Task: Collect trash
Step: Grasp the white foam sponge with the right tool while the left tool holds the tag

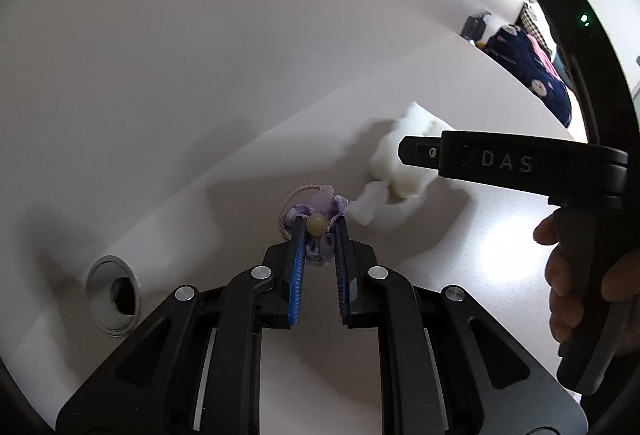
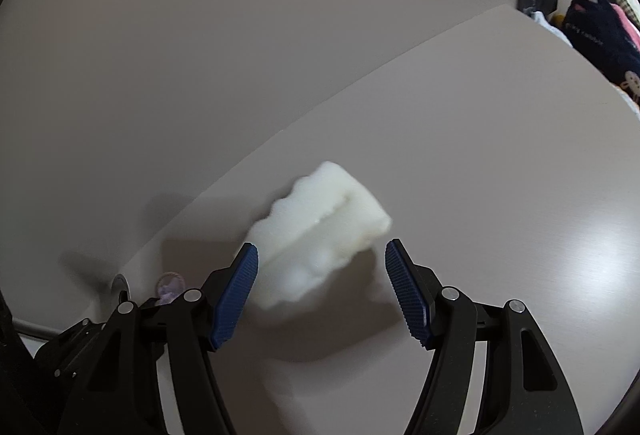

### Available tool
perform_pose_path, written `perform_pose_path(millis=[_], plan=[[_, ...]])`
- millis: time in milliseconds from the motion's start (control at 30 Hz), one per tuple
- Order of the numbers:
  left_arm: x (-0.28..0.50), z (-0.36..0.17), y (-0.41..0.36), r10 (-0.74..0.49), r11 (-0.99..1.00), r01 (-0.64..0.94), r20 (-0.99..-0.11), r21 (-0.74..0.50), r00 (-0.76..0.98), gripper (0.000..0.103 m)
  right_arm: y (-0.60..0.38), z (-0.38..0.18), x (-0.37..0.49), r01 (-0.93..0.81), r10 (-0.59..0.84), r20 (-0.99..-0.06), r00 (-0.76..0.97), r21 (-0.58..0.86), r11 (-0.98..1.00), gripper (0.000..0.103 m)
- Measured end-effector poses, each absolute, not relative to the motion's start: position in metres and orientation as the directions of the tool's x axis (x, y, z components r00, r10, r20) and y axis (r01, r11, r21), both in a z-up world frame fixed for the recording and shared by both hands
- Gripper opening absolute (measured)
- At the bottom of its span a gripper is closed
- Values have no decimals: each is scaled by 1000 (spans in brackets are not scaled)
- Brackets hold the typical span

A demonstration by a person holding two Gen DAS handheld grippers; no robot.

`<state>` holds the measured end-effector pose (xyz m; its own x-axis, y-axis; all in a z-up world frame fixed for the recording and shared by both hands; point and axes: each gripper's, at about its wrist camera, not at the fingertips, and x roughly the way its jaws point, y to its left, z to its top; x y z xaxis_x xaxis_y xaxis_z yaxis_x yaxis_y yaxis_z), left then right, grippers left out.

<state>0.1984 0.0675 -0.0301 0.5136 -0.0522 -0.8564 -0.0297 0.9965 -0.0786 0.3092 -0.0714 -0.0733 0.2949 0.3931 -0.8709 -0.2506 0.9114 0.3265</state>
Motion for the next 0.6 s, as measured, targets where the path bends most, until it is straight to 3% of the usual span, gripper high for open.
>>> perform_pose_path(millis=[233,300,400,600], plan=[[201,-33,75,-22,997,-58,-861,-60,508,13,-67,-82,318,-249,398,-869,293,333,910,48],[201,-33,74,-16,997,-61,-863,-54,504,13,-68,-81,316,-255,412,-864,291,345,903,32],[199,-30,68,-23,997,-47,-864,-54,504,13,-72,-74,311,-263,410,-857,313,337,904,17],[196,-19,45,-49,998,1,-853,-56,520,13,-101,-51,292,-246,383,-846,370,308,919,12]])
